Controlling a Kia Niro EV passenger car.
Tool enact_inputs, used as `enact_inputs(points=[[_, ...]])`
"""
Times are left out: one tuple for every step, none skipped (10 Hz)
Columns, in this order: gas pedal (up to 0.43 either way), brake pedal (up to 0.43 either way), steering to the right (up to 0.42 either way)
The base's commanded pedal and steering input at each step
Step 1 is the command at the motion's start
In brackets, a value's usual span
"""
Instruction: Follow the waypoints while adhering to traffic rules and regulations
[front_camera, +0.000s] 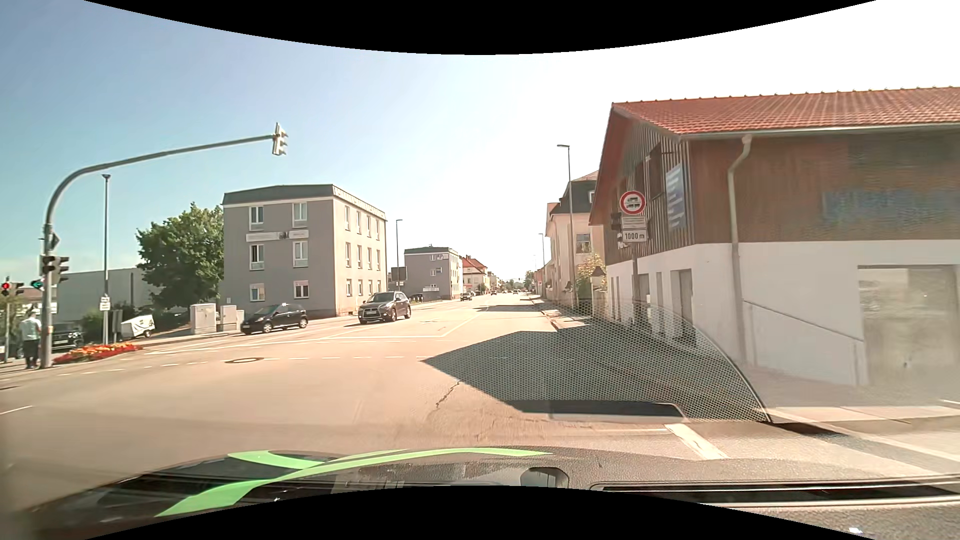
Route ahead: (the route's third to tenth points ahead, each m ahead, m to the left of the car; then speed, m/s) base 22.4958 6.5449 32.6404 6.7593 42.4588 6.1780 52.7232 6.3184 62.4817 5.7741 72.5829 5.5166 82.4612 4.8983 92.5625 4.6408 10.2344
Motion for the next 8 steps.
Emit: enact_inputs(points=[[0.130, 0.000, 0.006], [0.130, 0.000, 0.007], [0.130, 0.000, 0.009], [0.130, 0.000, 0.010], [0.138, 0.000, 0.011], [0.138, 0.000, 0.011], [0.138, 0.000, 0.010], [0.138, 0.000, 0.009]])
